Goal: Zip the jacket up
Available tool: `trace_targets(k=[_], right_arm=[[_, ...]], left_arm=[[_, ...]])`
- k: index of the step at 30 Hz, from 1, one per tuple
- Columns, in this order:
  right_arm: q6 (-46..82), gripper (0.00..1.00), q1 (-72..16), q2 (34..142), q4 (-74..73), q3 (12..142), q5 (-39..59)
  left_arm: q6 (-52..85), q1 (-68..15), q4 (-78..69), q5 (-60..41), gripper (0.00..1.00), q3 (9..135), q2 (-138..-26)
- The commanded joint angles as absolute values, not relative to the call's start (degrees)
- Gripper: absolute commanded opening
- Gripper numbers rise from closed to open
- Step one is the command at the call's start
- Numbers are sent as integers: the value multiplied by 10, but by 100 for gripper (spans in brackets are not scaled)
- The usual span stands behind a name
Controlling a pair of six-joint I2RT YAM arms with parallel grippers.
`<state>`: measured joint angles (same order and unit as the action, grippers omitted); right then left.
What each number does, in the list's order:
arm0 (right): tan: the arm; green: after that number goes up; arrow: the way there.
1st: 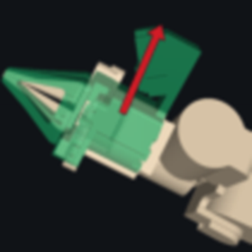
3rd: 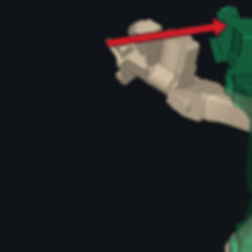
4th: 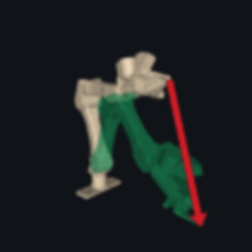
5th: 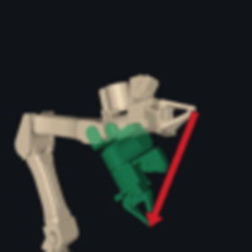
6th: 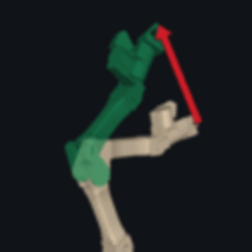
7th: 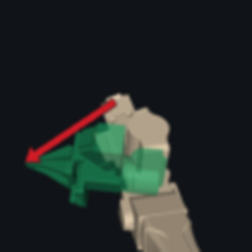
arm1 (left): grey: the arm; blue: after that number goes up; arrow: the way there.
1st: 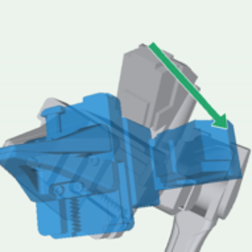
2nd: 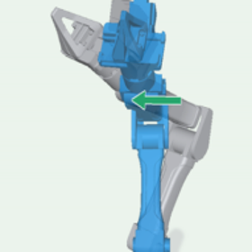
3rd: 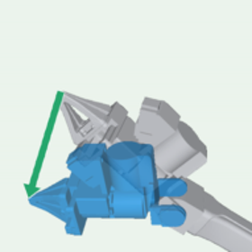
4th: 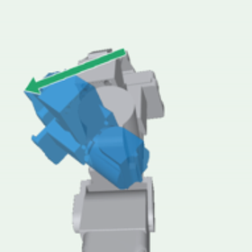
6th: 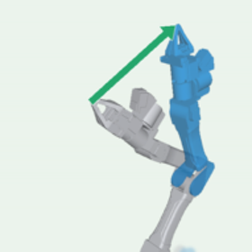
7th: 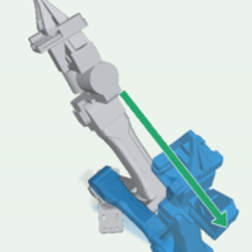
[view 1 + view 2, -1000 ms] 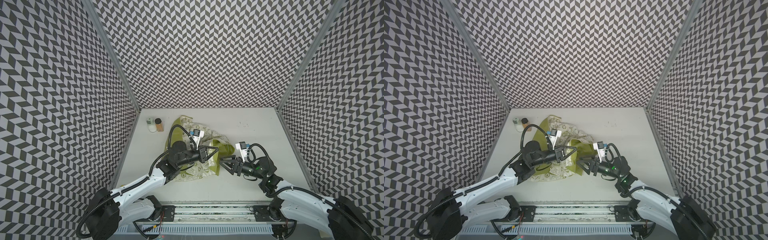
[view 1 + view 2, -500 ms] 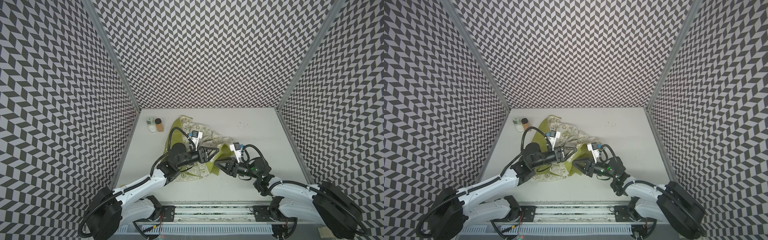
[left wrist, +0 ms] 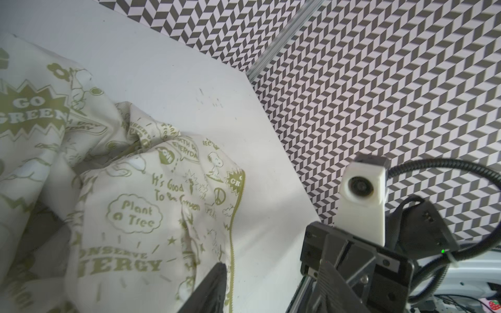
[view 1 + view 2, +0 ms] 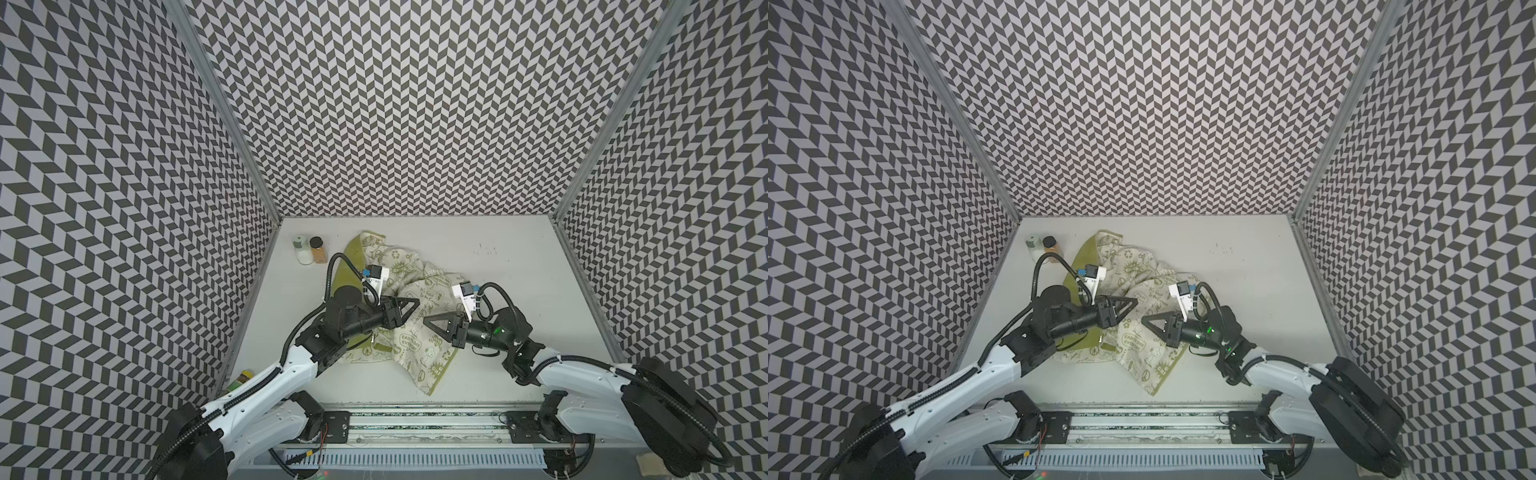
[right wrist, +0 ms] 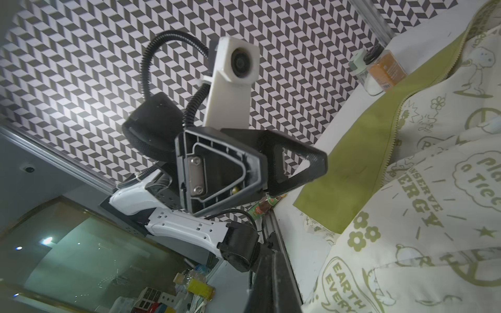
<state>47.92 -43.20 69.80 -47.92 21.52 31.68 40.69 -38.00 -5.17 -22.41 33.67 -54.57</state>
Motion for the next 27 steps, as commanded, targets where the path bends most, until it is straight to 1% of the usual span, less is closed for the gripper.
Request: trace_targets(k=[1, 3, 4, 5, 7, 9, 11, 13, 15, 18, 20, 23, 25, 27], right_arm=[[415, 2, -425, 718, -364, 241, 294], [411, 24, -421, 714, -294, 246, 268], [411, 38, -421, 702, -253, 246, 249], [416, 49, -421, 684, -208, 242, 224], [423, 59, -422, 646, -132, 225, 181], [438, 68, -422, 605, -70, 198, 147], [463, 73, -423, 562, -45, 156, 136], [496, 76, -433, 531, -63, 107, 149], [526, 78, -455, 516, -74, 81, 148], [570, 79, -494, 499, -90, 58, 131], [606, 79, -523, 502, -136, 38, 122], [638, 79, -566, 544, -174, 33, 99], [653, 79, -587, 572, -206, 30, 82], [670, 79, -593, 590, -243, 20, 74]], left_arm=[[346, -388, 35, -213, 59, 319, -503], [338, -405, 62, -177, 59, 305, -477], [337, -413, 78, -160, 59, 300, -468], [336, -424, 98, -143, 60, 297, -465], [347, -457, 157, -78, 63, 305, -470], [373, -516, 218, 14, 67, 321, -482], [419, -582, 256, 88, 73, 330, -490], [457, -640, 252, 118, 82, 324, -497], [492, -694, 242, 136, 86, 321, -517], [556, -763, 264, 197, 90, 330, -564], [576, -776, 258, 199, 92, 322, -590], [582, -777, 202, 192, 95, 301, -618], [582, -772, 156, 195, 94, 293, -633], [584, -762, 119, 194, 90, 288, -645]])
